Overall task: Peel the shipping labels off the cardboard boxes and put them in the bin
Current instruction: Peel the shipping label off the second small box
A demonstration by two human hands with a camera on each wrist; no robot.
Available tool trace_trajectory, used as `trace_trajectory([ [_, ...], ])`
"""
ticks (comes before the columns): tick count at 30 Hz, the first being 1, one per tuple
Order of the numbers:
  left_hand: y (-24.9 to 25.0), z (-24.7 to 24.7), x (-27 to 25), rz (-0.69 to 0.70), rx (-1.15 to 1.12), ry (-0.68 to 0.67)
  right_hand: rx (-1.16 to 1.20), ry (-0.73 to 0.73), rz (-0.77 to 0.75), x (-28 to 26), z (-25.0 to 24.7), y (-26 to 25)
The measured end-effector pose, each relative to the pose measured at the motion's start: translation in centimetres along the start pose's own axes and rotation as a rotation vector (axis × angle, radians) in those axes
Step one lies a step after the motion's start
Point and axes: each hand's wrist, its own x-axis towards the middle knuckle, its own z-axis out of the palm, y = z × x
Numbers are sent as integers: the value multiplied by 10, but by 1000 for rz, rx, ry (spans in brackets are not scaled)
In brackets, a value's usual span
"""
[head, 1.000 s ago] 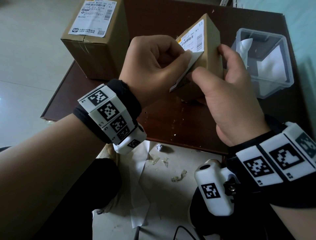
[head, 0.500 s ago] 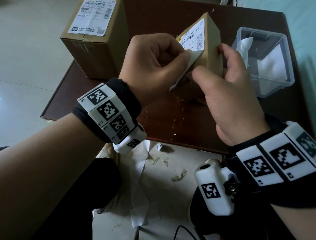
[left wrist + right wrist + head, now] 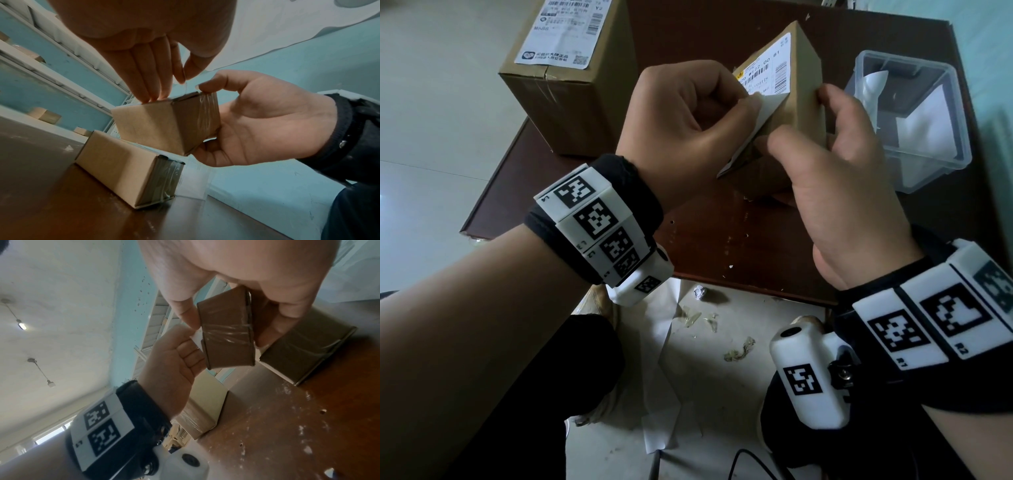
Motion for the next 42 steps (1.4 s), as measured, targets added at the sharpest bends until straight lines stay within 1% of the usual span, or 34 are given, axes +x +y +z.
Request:
trace_trajectory([
  [3, -1, 0, 3, -3, -22, 57, 68, 27, -8, -1, -1, -5],
  [4, -2, 0, 4, 3, -34, 58, 76, 25, -14, -1, -2, -8],
  [7, -7, -2, 9, 20, -70, -13, 81, -30, -51, -1, -4, -11],
  [12, -9, -8, 16, -60, -116, -104, -2, -89, -167, -3, -11, -19],
  [14, -9, -7, 17, -93, -139, -138, 13, -103, -175, -5, -12, -21],
  [16, -12, -5, 17, -132, -217, -175, 27, -109, -171, -6, -12, -21],
  [18, -13, -3, 15, -150, -283, -178, 45, -112, -169, -6, -12, -21],
  [21, -11, -3, 14, -159, -262, -168, 64, -133, -156, -7, -10, -19],
  [26, -9, -3, 13, -92, -231, -156, 91, -139, -132, -7, -9, -17],
  [29, -10, -6, 13, -66, -217, -123, 131, -132, -113, -7, -9, -15],
  [32, -9, -10, 13, -51, -148, -93, 172, -146, -116, -8, -6, -12],
  [40, -2, -12, 12, -102, -86, -108, 174, -203, -112, -10, -5, -11],
  [42, -3, -12, 12, -94, -83, -98, 179, -192, -108, -12, -5, -13],
])
